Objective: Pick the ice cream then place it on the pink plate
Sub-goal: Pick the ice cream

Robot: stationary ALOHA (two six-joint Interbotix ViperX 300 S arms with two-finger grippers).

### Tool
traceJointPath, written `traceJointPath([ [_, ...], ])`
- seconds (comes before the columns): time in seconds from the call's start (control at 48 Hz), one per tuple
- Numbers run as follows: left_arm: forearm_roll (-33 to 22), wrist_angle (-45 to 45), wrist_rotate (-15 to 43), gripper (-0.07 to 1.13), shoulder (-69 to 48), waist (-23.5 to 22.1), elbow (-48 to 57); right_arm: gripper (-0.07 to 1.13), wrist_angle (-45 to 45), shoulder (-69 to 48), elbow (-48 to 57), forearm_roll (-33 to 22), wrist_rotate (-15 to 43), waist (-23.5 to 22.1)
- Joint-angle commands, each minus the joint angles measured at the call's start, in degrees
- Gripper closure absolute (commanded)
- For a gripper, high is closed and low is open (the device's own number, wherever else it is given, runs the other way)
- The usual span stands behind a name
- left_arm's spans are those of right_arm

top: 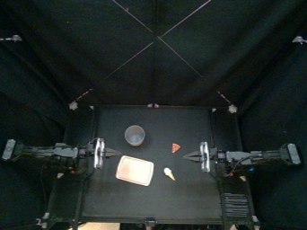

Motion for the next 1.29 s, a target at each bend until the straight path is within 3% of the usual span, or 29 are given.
traceJointPath([
  [0.021,0.2,-0.9,0.4,1.13,0.4,0.9,-0.8,1.06,0.0,1.5,0.4,0.2,0.5,0.0],
  [0.146,0.2,-0.9,0.3,1.09,0.4,1.0,-0.7,1.04,1.8,3.3,1.2,1.1,2.9,0.4],
  [0.396,0.2,-0.9,0.3,1.08,0.4,1.0,-0.5,0.85,8.5,11.4,0.9,9.3,16.7,4.6],
  [0.583,0.2,-0.9,0.3,1.08,0.4,0.9,-0.5,0.45,6.4,18.8,0.7,9.7,24.8,7.0],
  [0.688,0.2,-0.9,0.3,1.08,0.4,1.0,-0.4,0.19,4.0,24.1,-0.2,9.7,25.9,7.6],
  [0.792,0.2,-0.9,0.3,1.08,0.4,1.0,-0.4,0.04,3.2,30.0,-2.2,9.7,26.2,7.6],
  [1.042,0.2,-0.9,0.4,1.08,0.4,1.0,-0.3,0.03,3.8,44.2,-10.1,9.7,26.1,8.3],
  [1.292,0.2,-0.8,0.4,1.08,0.4,1.0,-0.3,0.03,7.8,50.5,-13.3,9.1,26.3,8.3],
])
